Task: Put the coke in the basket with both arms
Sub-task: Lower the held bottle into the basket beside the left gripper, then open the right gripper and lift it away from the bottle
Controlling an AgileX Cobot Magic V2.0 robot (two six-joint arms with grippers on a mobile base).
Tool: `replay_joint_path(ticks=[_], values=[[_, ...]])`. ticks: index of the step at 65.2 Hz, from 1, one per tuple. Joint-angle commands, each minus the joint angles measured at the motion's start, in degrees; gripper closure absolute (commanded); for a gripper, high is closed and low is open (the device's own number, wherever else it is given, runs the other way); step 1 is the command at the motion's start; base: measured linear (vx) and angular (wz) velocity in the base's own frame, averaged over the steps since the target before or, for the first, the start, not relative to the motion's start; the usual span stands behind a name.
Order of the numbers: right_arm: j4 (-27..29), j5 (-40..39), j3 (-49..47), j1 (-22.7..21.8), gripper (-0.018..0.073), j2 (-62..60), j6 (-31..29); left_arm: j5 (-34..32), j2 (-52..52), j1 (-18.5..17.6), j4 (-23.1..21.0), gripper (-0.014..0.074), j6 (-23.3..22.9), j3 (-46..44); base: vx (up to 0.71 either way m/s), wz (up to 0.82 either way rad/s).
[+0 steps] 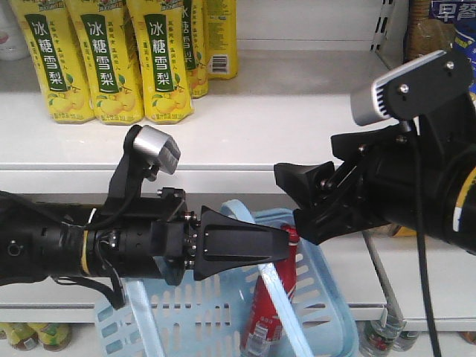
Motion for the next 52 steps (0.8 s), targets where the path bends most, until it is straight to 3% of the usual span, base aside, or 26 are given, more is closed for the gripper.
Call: replay_joint_path(ticks=[1,9,18,32,52], values=[[-2.99,-2.92,-1.88,-0.12,0.007,-3.66,-0.01,-14.51,-2.42,-0.14,-7.56,0.0603,1.07,-2.26,0.0,0.0],[-3.98,2.42,-1.88,-0.12,0.0251,-8.31,-0.01,-14.51,-2.42,-0.14,-7.56,0.0603,1.07,-2.26,0.0,0.0],[-4.26,13.85,-1.62,-0.12,0.0577,-14.38,-0.3,-14.51,-2.42,-0.14,-7.56,0.0603,1.07,-2.26,0.0,0.0],[-5.95,12.31,11.6,-0.12,0.0564,-26.41,-0.13,-14.51,-2.42,-0.14,-7.56,0.0603,1.07,-2.26,0.0,0.0],[-19.76,11.08,28.11,-0.12,0.0564,-39.1,13.99,-14.51,-2.42,-0.14,-7.56,0.0603,1.07,-2.26,0.0,0.0]])
